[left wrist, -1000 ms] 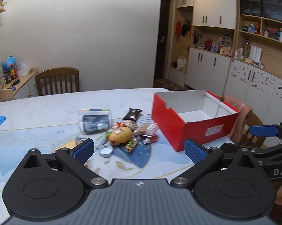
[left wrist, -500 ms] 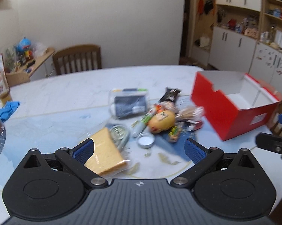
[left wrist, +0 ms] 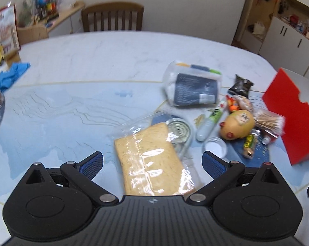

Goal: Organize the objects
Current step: 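Grasp the bagged bread with the left tool while the right tool grasps the snack stick packet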

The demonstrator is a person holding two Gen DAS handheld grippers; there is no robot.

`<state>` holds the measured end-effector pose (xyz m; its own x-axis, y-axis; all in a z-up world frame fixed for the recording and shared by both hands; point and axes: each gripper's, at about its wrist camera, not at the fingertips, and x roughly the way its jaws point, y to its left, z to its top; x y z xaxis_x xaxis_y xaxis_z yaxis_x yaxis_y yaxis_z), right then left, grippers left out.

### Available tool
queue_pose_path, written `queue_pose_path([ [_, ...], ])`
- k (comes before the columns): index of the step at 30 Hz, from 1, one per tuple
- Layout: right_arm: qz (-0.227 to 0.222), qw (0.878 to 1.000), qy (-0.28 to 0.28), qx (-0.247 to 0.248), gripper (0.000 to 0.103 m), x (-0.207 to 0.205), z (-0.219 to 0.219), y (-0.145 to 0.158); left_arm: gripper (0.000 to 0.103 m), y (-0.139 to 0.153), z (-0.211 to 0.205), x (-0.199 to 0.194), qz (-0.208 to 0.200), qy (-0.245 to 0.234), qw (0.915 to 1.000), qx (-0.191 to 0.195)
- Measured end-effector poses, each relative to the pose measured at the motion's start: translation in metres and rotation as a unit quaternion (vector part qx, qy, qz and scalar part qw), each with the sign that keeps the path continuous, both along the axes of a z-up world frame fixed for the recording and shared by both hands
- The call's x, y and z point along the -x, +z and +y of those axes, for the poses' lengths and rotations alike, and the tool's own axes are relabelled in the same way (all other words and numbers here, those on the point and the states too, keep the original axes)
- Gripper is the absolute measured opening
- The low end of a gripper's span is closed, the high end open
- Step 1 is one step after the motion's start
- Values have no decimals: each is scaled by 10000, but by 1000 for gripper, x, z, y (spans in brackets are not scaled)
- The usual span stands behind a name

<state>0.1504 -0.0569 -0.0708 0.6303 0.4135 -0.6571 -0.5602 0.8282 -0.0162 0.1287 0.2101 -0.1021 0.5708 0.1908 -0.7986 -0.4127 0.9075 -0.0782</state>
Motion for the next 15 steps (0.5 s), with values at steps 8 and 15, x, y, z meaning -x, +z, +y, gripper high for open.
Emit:
queue_pose_path([
  [8,196,9994,25,270,96,-26,34,-28,103,-25,13,-20,330,-76,9991,247],
  [15,624,9975,-194,256,87,-58,61,-51,103,-37,19,-26,415,-233,9980,428],
])
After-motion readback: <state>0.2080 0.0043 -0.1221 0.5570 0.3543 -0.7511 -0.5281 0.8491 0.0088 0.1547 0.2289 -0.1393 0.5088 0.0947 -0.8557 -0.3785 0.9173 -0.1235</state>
